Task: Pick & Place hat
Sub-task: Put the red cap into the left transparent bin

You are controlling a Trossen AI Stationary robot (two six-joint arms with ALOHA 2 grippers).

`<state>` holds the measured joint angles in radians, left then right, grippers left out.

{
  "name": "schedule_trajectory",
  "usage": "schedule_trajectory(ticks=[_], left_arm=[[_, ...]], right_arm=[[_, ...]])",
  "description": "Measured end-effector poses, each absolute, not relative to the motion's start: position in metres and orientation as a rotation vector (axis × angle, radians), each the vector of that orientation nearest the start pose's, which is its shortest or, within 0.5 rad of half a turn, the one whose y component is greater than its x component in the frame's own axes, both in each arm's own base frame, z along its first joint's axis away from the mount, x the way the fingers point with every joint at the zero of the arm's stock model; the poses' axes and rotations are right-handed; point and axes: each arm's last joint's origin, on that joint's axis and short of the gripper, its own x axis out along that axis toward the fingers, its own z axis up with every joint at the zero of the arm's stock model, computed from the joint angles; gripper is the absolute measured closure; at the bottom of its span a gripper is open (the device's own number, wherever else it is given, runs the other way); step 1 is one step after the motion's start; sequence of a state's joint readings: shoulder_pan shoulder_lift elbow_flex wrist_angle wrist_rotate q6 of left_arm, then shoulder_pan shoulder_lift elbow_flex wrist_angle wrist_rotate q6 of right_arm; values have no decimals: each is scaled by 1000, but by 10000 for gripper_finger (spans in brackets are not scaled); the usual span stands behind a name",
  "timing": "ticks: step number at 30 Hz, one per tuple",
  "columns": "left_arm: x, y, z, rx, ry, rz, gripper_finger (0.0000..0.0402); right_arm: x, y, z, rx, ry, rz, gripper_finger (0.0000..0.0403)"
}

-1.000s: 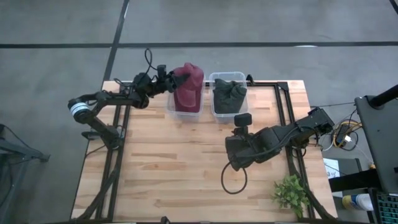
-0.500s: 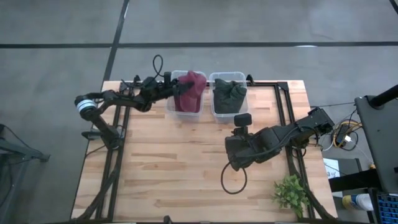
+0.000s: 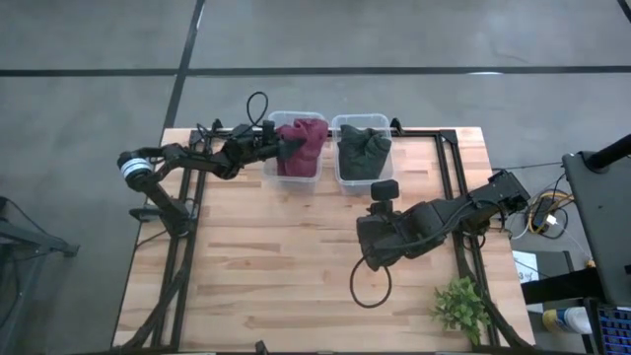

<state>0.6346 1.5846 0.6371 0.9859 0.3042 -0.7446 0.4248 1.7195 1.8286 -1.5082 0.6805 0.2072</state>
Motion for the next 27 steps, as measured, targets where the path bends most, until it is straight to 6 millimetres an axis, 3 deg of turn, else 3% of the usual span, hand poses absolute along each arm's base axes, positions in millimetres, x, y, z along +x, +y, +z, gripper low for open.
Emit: schedule_trajectory(ticks=[11, 27], left_arm=[[253, 176, 216, -702, -177, 296, 320], [236, 164, 250, -552, -191, 291, 314]], right_arm=[[292, 112, 362, -555, 1152, -330, 322], [291, 112, 362, -548, 1154, -326, 317]])
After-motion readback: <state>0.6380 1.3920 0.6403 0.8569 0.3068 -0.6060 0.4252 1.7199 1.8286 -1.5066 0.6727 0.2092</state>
